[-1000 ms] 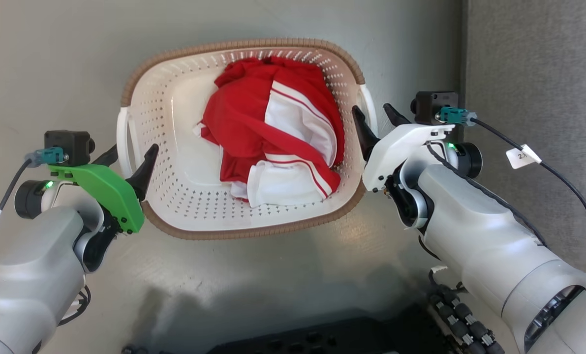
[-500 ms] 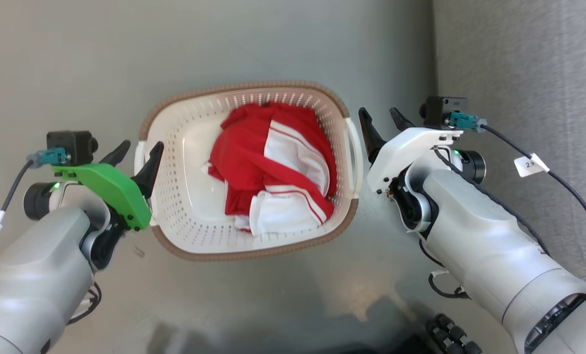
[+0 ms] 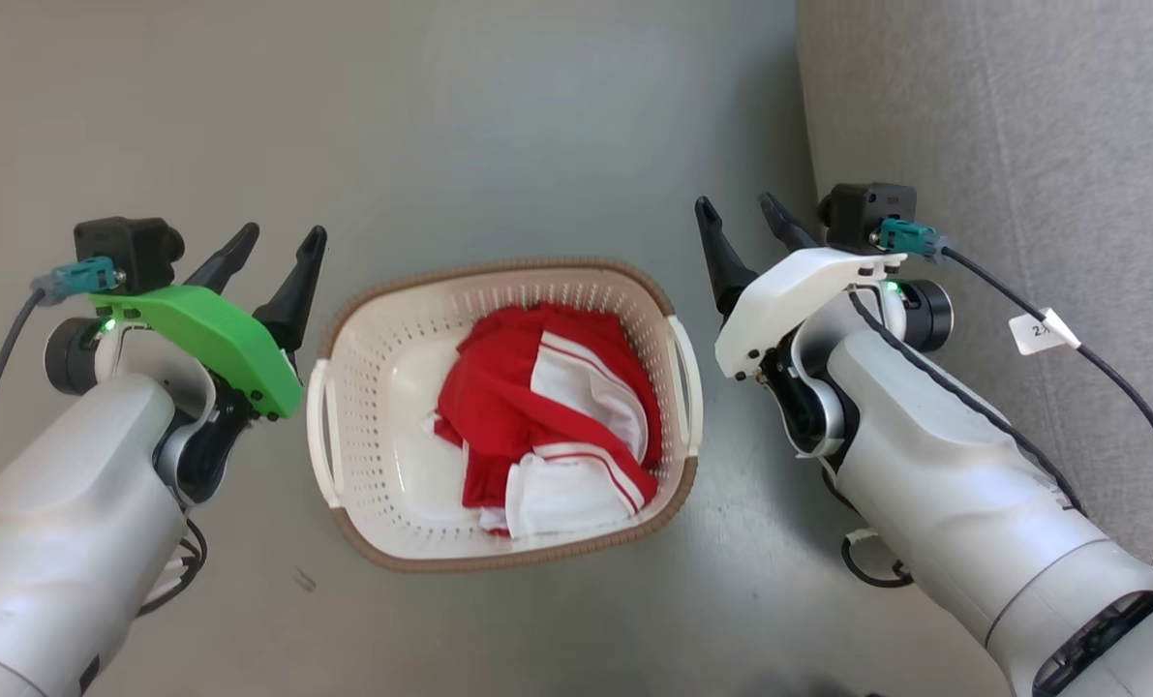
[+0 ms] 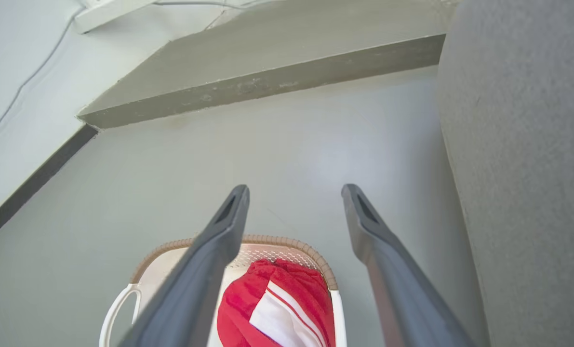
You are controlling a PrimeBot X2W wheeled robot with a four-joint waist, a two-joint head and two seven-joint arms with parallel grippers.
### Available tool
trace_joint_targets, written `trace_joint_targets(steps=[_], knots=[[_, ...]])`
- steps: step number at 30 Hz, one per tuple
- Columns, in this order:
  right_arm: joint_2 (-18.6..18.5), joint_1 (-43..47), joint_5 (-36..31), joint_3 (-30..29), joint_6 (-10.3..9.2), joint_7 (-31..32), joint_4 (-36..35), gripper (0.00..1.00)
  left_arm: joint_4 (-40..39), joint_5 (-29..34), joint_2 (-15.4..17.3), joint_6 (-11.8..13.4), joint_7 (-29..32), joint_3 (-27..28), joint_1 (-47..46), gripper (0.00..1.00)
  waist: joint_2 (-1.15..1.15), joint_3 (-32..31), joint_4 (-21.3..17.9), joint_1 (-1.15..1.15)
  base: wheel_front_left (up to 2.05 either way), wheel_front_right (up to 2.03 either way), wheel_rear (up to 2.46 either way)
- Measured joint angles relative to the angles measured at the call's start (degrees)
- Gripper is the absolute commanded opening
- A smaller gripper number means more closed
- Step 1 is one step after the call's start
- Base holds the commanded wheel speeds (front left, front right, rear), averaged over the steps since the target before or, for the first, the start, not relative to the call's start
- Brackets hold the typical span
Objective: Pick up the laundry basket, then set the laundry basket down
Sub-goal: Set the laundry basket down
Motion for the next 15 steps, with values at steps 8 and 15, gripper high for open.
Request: trace_joint_targets(steps=[8, 15], knots=[[-0.45, 3.21, -6.28, -4.09, 0.0, 0.0, -4.52, 1.0, -2.74, 4.2, -0.36, 0.0, 0.01, 6.78, 4.91, 1.0, 0.0, -7.37, 0.71, 0.0, 0.0, 0.0, 0.0], [-2.34, 8.61, -10.78, -8.48, 0.0, 0.0, -9.23, 1.0, -5.48, 8.65, -0.55, 0.0, 0.0, 13.93, 9.23, 1.0, 0.0, -13.95, 1.65, 0.0, 0.0, 0.0, 0.0]])
